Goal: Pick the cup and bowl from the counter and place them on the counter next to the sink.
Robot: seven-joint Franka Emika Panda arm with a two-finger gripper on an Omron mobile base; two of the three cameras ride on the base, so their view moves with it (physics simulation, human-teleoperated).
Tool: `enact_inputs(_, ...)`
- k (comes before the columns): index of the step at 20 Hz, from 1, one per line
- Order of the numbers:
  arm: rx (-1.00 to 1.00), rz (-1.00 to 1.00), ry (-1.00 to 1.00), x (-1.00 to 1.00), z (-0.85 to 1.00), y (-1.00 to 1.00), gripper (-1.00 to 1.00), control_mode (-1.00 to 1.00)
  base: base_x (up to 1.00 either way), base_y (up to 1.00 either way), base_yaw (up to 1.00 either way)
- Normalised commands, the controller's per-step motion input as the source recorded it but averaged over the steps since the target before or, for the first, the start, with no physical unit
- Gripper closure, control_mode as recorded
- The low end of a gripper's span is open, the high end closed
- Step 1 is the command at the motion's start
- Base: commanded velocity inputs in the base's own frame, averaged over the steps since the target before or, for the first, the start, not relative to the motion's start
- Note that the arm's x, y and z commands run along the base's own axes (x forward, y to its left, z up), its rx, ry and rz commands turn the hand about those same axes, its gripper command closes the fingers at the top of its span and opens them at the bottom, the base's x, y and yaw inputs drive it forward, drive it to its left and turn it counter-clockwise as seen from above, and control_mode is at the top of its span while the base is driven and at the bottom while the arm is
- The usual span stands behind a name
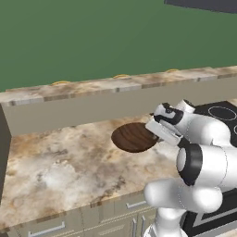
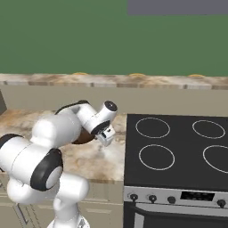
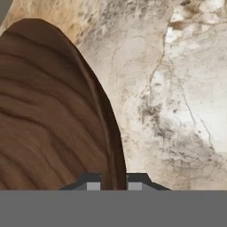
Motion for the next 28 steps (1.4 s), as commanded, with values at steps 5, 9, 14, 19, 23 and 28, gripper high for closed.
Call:
enact_inputs(5,0.02,0.0,0.0,-0.47,0.51,-0.02,1.0,-1.0,0.0,0.0,0.0)
enact_inputs(9,0.0,0.0,0.0,-0.51,0.44,-0.01,1.0,-1.0,0.0,0.0,0.0)
enact_inputs(14,0.0,0.0,0.0,-0.52,0.43,-0.08,1.0,-1.0,0.0,0.0,0.0)
enact_inputs(19,0.0,0.0,-0.1,-0.56,0.23,-0.07,1.0,-1.0,0.0,0.0,0.0)
enact_inputs(23,0.0,0.0,-0.14,-0.43,0.07,-0.05,1.0,-1.0,0.0,0.0,0.0)
enact_inputs(28,0.0,0.0,-0.13,-0.22,0.0,0.0,1.0,-1.0,0.0,0.0,0.0)
